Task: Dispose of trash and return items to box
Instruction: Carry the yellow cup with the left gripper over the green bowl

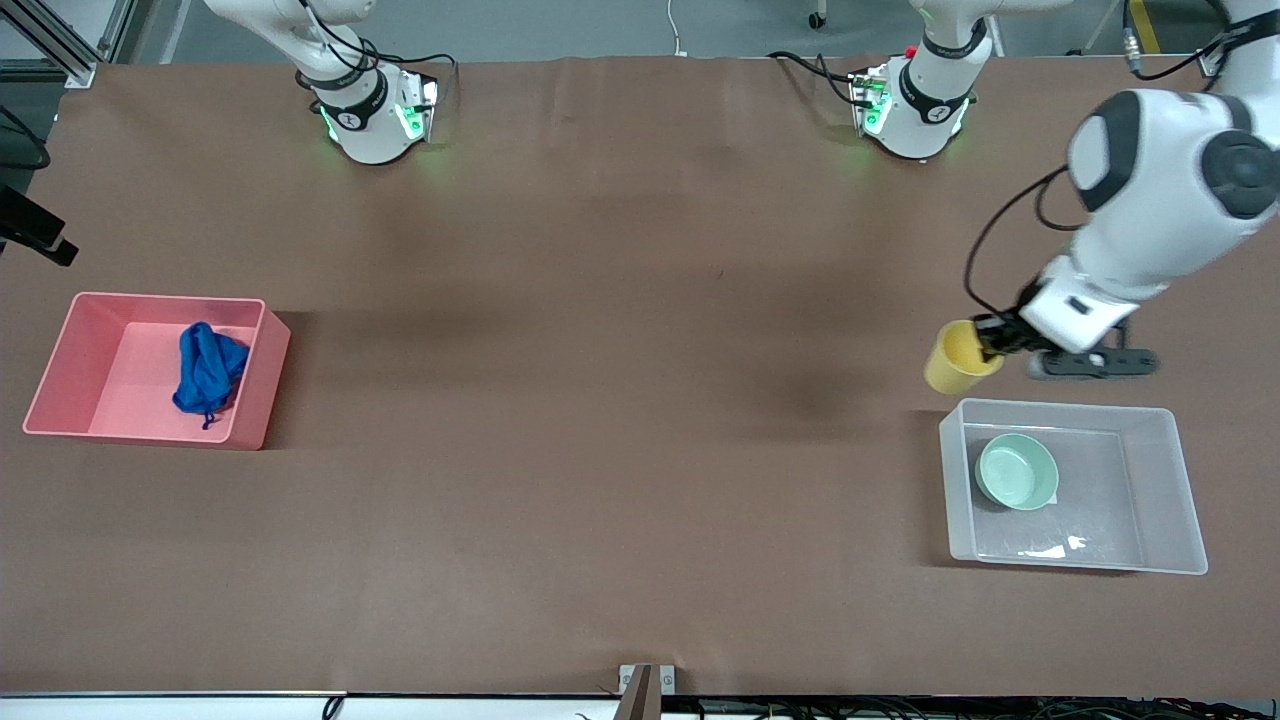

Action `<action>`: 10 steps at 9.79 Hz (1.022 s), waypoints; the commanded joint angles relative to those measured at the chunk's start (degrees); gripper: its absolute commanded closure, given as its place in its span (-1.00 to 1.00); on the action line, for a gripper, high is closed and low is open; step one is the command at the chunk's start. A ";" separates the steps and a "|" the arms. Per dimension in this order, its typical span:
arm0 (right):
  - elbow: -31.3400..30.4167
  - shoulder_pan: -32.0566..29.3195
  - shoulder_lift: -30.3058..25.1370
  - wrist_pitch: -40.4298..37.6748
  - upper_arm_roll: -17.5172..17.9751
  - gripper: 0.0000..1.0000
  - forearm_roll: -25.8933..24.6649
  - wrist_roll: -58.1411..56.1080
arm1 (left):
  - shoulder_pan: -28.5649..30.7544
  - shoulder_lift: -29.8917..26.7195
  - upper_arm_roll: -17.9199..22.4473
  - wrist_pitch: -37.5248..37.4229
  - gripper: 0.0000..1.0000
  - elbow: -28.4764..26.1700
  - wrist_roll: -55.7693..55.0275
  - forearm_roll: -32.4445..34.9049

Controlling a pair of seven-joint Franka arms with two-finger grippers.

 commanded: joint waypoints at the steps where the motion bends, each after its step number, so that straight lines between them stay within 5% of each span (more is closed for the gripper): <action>1: 0.55 0.13 0.13 0.05 0.19 -1.00 -0.51 0.22 | -0.33 6.56 4.30 -0.47 0.99 4.94 6.44 1.26; 7: 0.55 0.57 0.13 0.13 0.28 -1.00 -1.30 0.22 | 0.28 26.93 11.43 0.76 0.99 21.55 16.49 1.97; 10: 0.46 0.48 0.13 0.13 0.28 -1.00 -1.38 0.30 | 0.80 31.09 11.35 5.50 0.99 21.49 17.11 1.09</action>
